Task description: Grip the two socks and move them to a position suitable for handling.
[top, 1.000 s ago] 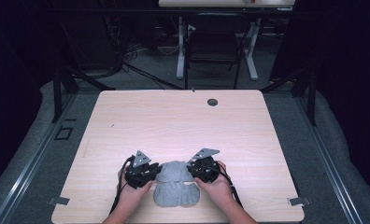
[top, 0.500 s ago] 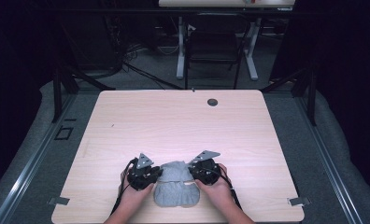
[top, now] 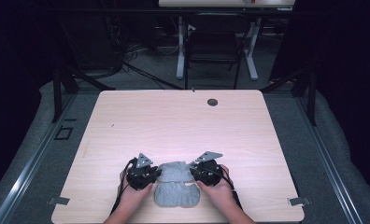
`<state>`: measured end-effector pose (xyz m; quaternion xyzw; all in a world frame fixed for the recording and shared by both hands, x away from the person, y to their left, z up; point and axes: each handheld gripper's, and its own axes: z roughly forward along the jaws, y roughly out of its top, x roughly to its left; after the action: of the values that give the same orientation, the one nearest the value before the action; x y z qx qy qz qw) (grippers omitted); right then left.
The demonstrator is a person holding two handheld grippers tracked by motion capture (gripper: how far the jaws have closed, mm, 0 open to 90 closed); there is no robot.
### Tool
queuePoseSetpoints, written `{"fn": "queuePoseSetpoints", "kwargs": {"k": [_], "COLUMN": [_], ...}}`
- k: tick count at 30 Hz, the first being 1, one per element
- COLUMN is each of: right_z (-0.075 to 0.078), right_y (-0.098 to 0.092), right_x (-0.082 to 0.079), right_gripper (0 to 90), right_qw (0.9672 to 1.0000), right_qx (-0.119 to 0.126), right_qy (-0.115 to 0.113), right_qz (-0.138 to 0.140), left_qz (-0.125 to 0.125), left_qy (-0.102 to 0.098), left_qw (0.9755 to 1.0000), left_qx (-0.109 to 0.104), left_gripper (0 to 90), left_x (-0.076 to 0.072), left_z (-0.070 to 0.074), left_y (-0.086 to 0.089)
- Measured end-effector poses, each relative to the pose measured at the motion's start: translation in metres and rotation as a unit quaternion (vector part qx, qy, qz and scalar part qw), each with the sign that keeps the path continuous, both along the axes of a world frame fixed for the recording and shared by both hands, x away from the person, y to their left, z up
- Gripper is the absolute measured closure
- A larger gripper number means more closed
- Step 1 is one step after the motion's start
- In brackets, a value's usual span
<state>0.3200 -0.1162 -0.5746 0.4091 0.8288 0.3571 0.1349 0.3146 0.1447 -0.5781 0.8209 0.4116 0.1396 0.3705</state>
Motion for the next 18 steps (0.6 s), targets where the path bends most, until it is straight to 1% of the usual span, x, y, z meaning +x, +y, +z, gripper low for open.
{"fn": "queuePoseSetpoints", "kwargs": {"k": [1, 2, 3, 4, 7, 8, 9, 10, 14, 15, 16, 17, 18], "right_z": [0.002, 0.003, 0.003, 0.008, 0.012, 0.012, 0.015, 0.016, 0.016, 0.016, 0.016, 0.015, 0.015], "right_y": [-0.001, -0.001, -0.001, -0.003, -0.006, -0.006, -0.010, -0.012, -0.018, -0.019, -0.020, -0.020, -0.020], "right_x": [0.000, -0.001, -0.001, -0.001, -0.001, -0.001, 0.000, 0.001, 0.005, 0.007, 0.007, 0.008, 0.009], "right_gripper": [68.9, 68.6, 68.6, 67.0, 65.7, 65.7, 64.2, 63.2, 61.7, 61.6, 61.1, 60.9, 60.8], "right_qw": [1.0000, 0.9999, 0.9999, 0.9999, 0.9997, 0.9997, 0.9996, 0.9996, 0.9995, 0.9996, 0.9996, 0.9995, 0.9996], "right_qx": [-0.001, 0.005, 0.005, 0.006, 0.012, 0.012, 0.018, 0.019, 0.029, 0.026, 0.028, 0.030, 0.025], "right_qy": [-0.001, -0.006, -0.006, -0.011, -0.020, -0.020, -0.021, -0.020, -0.013, -0.009, -0.008, -0.009, -0.012], "right_qz": [0.006, 0.008, 0.008, 0.011, 0.009, 0.009, 0.006, 0.006, -0.004, 0.000, -0.003, -0.003, -0.003], "left_qz": [0.001, 0.001, 0.001, 0.003, 0.005, 0.005, 0.006, 0.005, 0.001, 0.000, 0.001, 0.002, 0.002], "left_qy": [0.000, -0.001, -0.001, -0.005, -0.010, -0.010, -0.011, -0.012, -0.010, -0.012, -0.011, -0.012, -0.013], "left_qw": [1.0000, 1.0000, 1.0000, 0.9999, 0.9998, 0.9998, 0.9997, 0.9997, 0.9998, 0.9998, 0.9998, 0.9998, 0.9998], "left_qx": [-0.003, -0.006, -0.006, -0.010, -0.019, -0.019, -0.020, -0.019, -0.018, -0.018, -0.019, -0.017, -0.017], "left_gripper": [76.5, 76.5, 76.3, 75.9, 73.6, 73.3, 72.7, 71.7, 68.7, 68.6, 68.3, 68.2, 68.2], "left_x": [0.000, 0.000, 0.000, 0.000, 0.001, 0.001, 0.001, 0.002, 0.002, 0.002, 0.002, 0.002, 0.003], "left_z": [0.001, 0.003, 0.003, 0.006, 0.010, 0.010, 0.011, 0.011, 0.009, 0.009, 0.009, 0.009, 0.009], "left_y": [0.000, 0.001, 0.001, 0.002, 0.004, 0.004, 0.005, 0.005, 0.003, 0.003, 0.003, 0.003, 0.002]}}
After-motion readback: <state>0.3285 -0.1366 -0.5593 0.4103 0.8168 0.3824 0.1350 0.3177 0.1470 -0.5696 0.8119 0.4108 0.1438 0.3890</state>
